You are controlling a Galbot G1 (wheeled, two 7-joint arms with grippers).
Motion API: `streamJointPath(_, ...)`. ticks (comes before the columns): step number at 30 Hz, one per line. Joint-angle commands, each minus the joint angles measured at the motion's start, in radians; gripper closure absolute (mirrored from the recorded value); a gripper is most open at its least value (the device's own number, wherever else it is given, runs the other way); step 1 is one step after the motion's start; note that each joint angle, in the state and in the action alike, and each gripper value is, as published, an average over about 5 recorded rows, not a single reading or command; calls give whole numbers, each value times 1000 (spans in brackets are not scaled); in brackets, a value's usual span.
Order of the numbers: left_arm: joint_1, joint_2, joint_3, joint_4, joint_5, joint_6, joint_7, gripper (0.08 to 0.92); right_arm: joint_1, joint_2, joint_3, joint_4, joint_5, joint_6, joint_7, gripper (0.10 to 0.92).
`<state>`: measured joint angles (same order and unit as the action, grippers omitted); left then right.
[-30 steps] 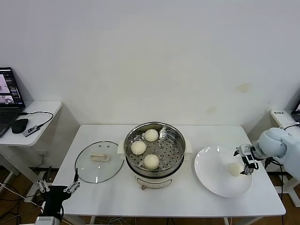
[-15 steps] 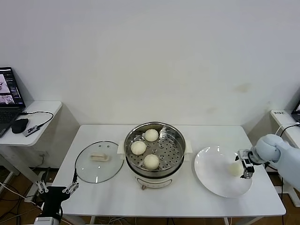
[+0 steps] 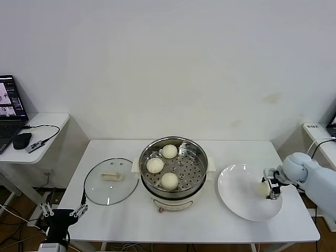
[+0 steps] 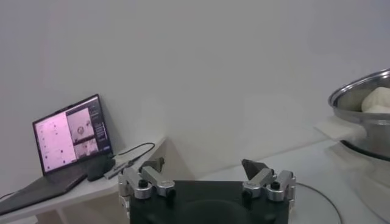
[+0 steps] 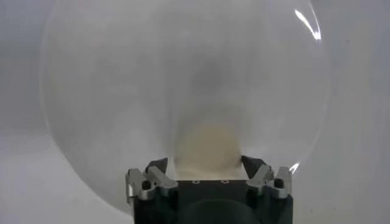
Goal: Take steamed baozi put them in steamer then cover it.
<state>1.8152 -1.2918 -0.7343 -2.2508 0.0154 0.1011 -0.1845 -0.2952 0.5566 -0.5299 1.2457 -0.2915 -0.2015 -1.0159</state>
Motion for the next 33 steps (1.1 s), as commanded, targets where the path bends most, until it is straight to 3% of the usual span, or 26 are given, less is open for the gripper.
streamJointPath(1, 0, -2, 2, 1, 0, -1, -1, 177, -6, 16, 8, -18, -8, 0, 0, 338)
streamJointPath(14, 8, 4, -8, -8, -3, -4, -1, 177, 179, -46, -111, 57, 73, -28, -40, 438)
streamJointPath(24, -2, 14, -1, -13, -5, -3, -1, 177, 553, -86, -299, 216, 308, -114, -55, 441)
streamJointPath(33, -16, 20, 4, -9, -8, -2, 0, 177, 897, 55, -548, 290, 507, -245, -1, 440)
